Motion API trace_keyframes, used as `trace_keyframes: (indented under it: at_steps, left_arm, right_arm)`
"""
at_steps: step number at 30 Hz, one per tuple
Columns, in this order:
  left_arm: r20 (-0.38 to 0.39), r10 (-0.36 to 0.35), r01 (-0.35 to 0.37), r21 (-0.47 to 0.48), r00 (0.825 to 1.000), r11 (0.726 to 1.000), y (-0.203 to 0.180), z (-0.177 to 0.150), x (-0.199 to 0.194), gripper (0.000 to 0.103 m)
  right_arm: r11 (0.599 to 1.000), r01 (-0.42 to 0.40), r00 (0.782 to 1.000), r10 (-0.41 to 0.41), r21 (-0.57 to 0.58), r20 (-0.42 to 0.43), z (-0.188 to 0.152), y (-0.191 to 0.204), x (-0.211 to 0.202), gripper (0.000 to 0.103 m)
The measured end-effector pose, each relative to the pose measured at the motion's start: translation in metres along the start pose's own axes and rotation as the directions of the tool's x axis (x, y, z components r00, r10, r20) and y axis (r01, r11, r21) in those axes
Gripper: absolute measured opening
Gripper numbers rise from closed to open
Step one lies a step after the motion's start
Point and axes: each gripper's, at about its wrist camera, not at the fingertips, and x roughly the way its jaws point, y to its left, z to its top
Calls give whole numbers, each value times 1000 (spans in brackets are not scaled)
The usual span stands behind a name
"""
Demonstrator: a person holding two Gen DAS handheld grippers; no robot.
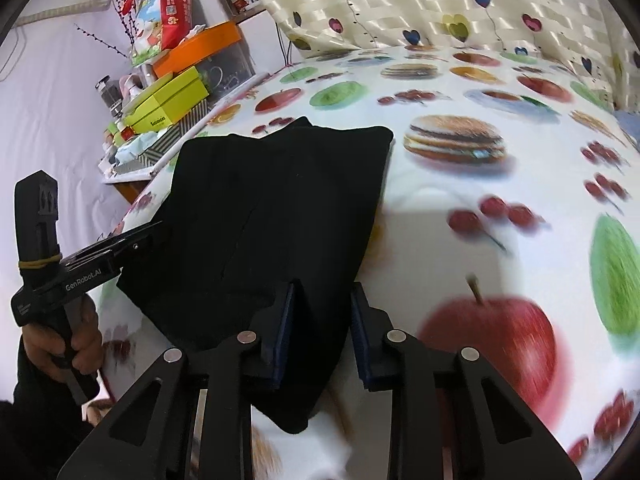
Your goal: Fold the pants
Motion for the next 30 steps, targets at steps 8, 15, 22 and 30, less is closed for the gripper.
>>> trace_keyframes:
  at_steps: [8,15,22,30]
  left_arm:
    - [50,-23,24,-26,998,999,1,14,-21,46]
    - [64,-92,87,84,994,993,-40,40,-9,46]
    - [4,13,-14,150,1000,989,-47,29,30,47]
    - [-2,-31,31,125,1000,992,-36,31,30,47]
  right_arm:
    - [995,82,993,-78,-53,83,5,2,-28,29]
    - [998,51,993,-47,-29,108,49,-4,1,29]
    - [992,104,994,-102,-75,32,69,-14,42,11]
    - [997,77,995,-75,-30,65,67,-18,28,14]
